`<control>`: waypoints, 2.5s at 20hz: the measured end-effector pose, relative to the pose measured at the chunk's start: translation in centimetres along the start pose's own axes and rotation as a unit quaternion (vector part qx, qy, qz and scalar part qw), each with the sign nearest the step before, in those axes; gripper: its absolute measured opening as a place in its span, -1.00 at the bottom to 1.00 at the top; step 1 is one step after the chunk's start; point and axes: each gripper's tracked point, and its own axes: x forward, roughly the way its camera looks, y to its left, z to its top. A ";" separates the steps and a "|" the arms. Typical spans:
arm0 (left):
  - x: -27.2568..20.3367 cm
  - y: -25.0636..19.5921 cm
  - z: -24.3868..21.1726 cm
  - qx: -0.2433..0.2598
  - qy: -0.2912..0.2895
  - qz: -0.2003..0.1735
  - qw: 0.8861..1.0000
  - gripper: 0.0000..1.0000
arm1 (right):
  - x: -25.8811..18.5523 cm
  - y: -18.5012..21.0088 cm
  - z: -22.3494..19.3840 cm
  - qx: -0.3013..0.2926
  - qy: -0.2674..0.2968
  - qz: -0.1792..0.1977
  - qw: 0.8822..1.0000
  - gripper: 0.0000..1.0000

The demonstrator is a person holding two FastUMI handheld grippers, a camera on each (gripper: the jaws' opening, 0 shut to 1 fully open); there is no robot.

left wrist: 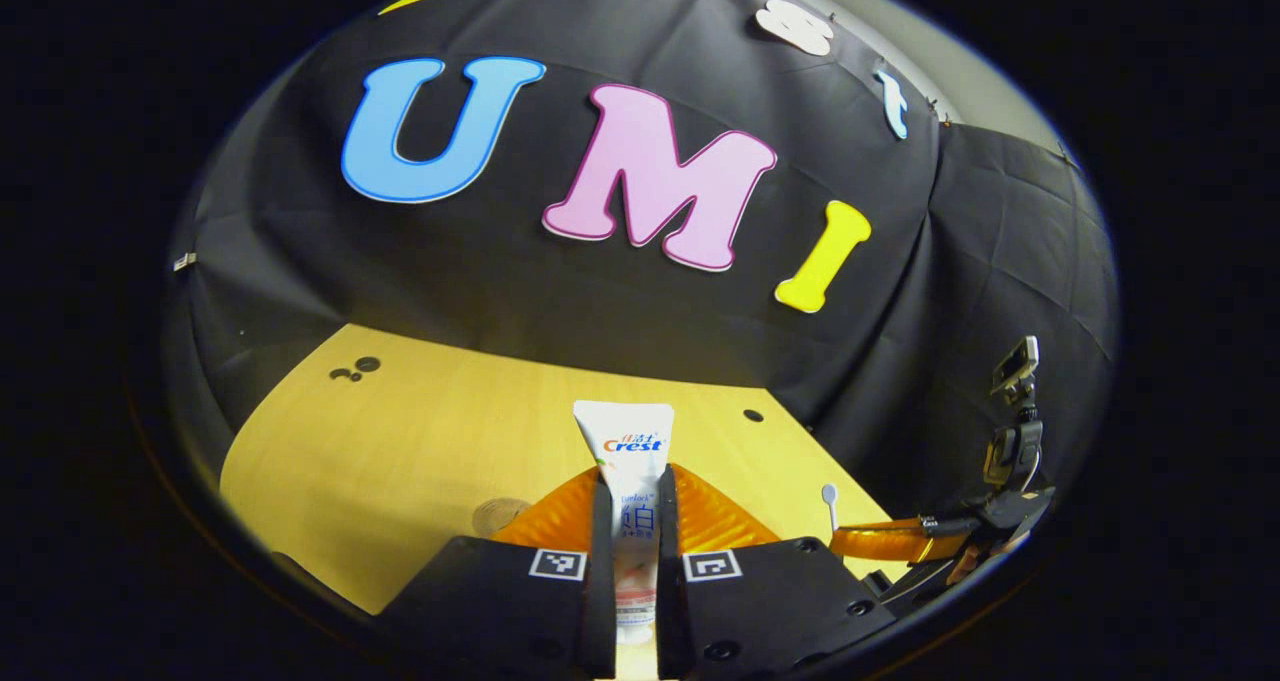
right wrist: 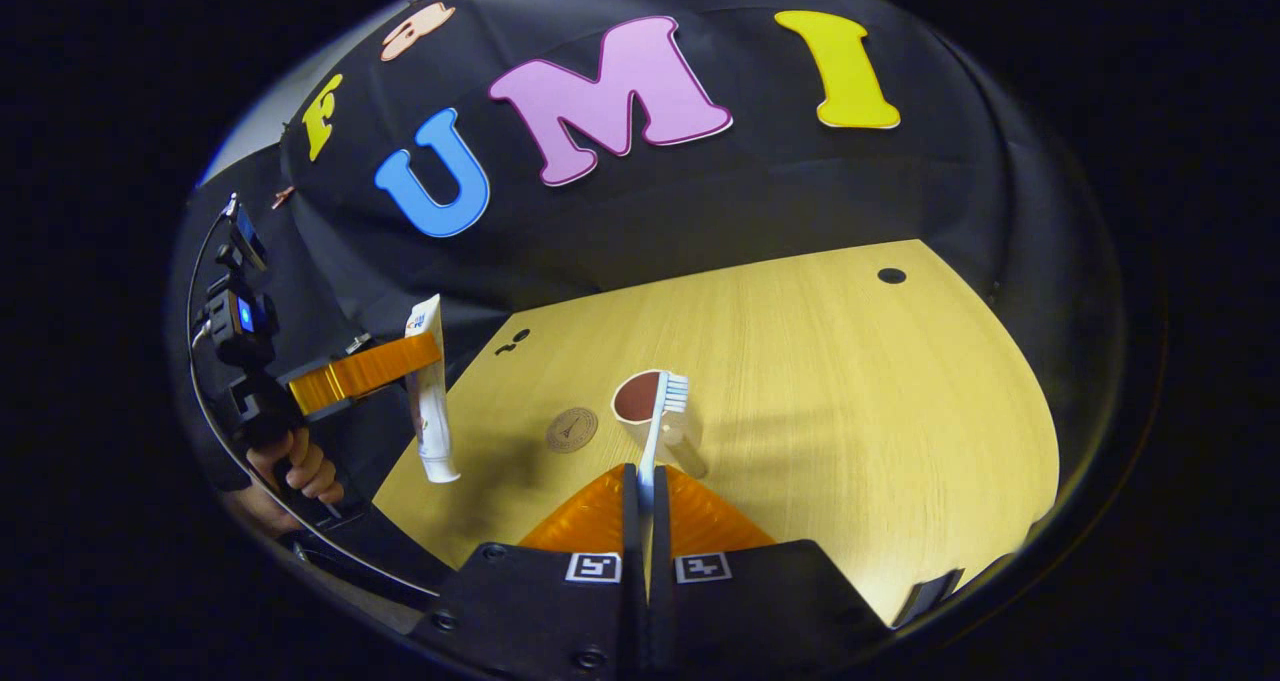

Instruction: Put the toothbrush and toothpaste on the desktop into the cup, then pick up the cup and place it on the coaster on the desktop.

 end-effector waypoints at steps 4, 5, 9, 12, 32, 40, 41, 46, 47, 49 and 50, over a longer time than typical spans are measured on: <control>3.5 -1.7 0.9 -0.014 -0.015 -0.019 1.000 -0.58 | -1.1 -2.1 0.8 0.009 -0.010 -0.018 1.000 -0.90; 4.4 -2.0 0.8 -0.018 -0.015 -0.022 0.999 -0.58 | -1.4 -2.5 0.9 0.011 -0.013 -0.022 1.000 -0.90; 7.2 -2.5 1.0 -0.028 -0.018 -0.030 0.999 -0.60 | -1.9 -4.3 0.7 0.024 -0.016 -0.035 0.999 -0.90; 9.1 -2.8 1.3 -0.031 -0.024 -0.041 0.998 -0.60 | -2.1 -4.8 1.0 0.033 -0.019 -0.039 0.999 -0.90; 20.1 -2.4 -6.0 -0.016 0.028 -0.005 0.999 -0.58 | -3.1 -8.9 -0.8 0.060 -0.009 -0.065 0.996 -0.90; 19.8 -2.3 -8.6 -0.014 0.052 -0.006 0.999 -0.58 | -3.1 -10.0 -1.3 0.067 -0.009 -0.074 0.995 -0.90; 19.7 -2.2 -8.9 -0.015 0.055 -0.007 0.998 -0.57 | -3.1 -10.0 -1.2 0.069 -0.009 -0.074 0.995 -0.90; 19.7 -2.4 -8.9 -0.013 0.057 -0.014 0.998 -0.39 | -3.1 -9.8 -1.8 0.076 -0.008 -0.073 0.994 -0.90; 19.6 -2.5 -9.0 -0.011 0.058 -0.015 0.998 -0.44 | -3.1 -9.8 -1.9 0.076 -0.008 -0.073 0.994 -0.90; 19.4 -2.6 -9.7 -0.005 0.068 -0.018 0.997 -0.40 | -3.3 -9.8 -2.0 0.077 -0.008 -0.073 0.994 -0.90; 19.2 -2.7 -10.4 -0.003 0.080 -0.020 0.997 -0.39 | -3.3 -9.8 -2.0 0.077 -0.009 -0.073 0.994 -0.90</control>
